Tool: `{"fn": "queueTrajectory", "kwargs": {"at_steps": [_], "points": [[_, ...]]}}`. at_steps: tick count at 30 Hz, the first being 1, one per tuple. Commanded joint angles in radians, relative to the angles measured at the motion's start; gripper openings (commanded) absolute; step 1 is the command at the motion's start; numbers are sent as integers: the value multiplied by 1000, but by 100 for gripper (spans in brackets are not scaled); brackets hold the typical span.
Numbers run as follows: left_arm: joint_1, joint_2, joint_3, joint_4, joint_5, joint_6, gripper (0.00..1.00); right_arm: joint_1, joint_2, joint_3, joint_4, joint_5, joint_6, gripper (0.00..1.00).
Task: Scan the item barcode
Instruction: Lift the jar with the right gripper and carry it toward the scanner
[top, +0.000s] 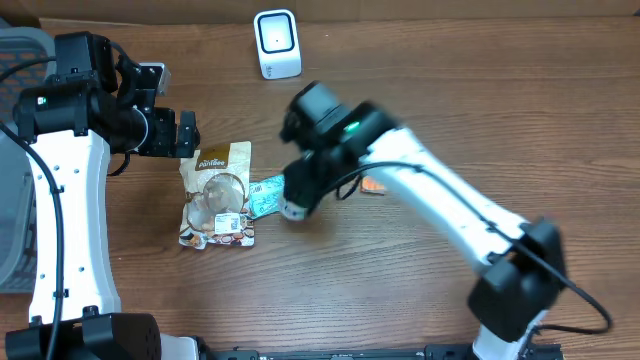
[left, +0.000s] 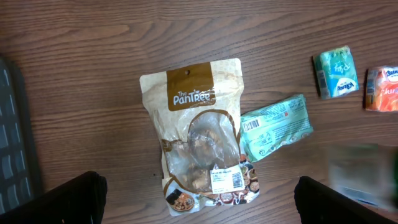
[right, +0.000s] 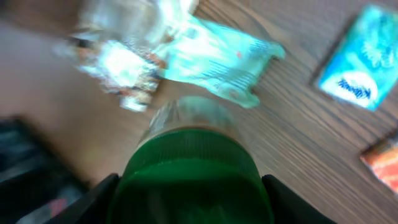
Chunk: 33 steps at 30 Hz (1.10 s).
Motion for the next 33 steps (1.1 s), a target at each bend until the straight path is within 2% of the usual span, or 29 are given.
{"fn": "queueTrajectory", "kwargs": {"at_steps": [1, 4, 10, 18, 33], "points": [[-2, -12, 19, 4, 0, 19, 99, -100, -63, 33, -10, -394, -197, 54], [-2, -12, 19, 4, 0, 19, 100, -185, -63, 33, -37, -574, -293, 54], [-2, -12, 19, 4, 0, 19, 100, -310, -63, 33, -98, -708, -389, 54], [-2, -12, 19, 4, 0, 19, 100, -406, -63, 33, -184, -758, -467, 53], [-2, -12, 19, 4, 0, 19, 100, -410, -63, 33, -187, -762, -470, 52]]}}
